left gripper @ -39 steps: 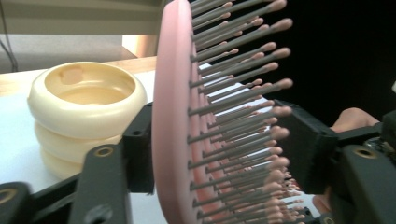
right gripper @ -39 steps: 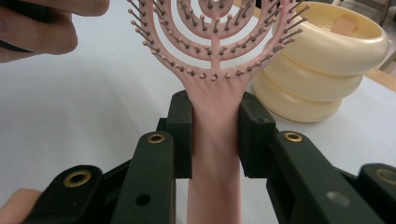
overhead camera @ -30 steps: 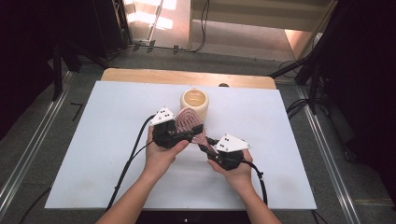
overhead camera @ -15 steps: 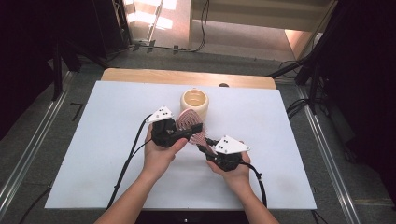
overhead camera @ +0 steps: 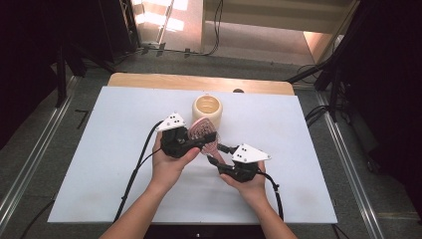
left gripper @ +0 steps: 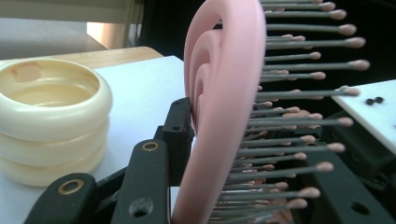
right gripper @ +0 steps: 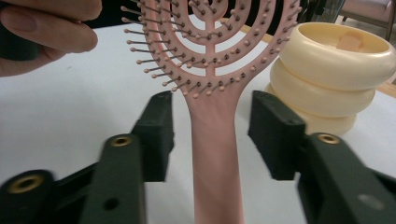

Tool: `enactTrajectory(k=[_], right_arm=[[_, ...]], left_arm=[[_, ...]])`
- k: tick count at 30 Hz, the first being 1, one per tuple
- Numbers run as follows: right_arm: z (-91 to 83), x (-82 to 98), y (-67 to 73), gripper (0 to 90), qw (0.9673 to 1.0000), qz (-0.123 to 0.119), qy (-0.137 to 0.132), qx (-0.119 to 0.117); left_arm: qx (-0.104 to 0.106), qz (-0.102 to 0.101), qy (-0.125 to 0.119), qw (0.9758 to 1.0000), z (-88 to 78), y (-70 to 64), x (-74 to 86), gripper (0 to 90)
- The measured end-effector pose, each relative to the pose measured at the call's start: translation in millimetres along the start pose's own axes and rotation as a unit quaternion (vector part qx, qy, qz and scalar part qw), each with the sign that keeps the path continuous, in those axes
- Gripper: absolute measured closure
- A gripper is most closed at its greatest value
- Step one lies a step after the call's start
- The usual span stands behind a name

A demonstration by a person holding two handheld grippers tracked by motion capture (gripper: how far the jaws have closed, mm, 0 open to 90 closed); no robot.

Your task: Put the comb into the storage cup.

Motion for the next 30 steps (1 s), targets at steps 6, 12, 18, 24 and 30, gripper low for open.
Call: enactTrajectory(k=[6,12,18,24,30], right_arm=[[-5.8,-5.2,-2.6,19.5,0.9994,0.024,-0.024,-0.01],[-12.2,-7.9,-6.8,4.0,0.9979,0.047,-0.04,-0.018],[-20.0,-7.3,-13.9,0.0,0.9969,0.058,-0.052,-0.009],[-31.1,-6.1,-22.8,0.0,0.9962,0.059,-0.064,0.0],[-41.7,-2.1,-31.9,0.0,0.9959,0.06,-0.067,0.01]], left_arm=[[-0.005,0.007,-0.002,1.0,-2.3,2.1,-4.3,63.7],[-0.002,0.005,-0.007,1.0,-5.9,4.5,-8.6,63.7],[-0.003,0.009,-0.005,0.9999,-7.2,6.1,-10.9,63.7],[-0.004,0.012,-0.004,0.9999,-8.2,7.7,-13.1,63.8],[-0.01,0.015,-0.005,0.9998,-8.5,9.4,-15.2,63.8]])
Point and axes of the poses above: each handheld gripper's, and its own axes: z roughly forward along the jaws, x roughly out of its underside, y roughly to its left, the point moved 8 cm from there along z, roughly forward along the jaws, and after that the axes turned 2 degrees about -y, right-handed, at the moved point
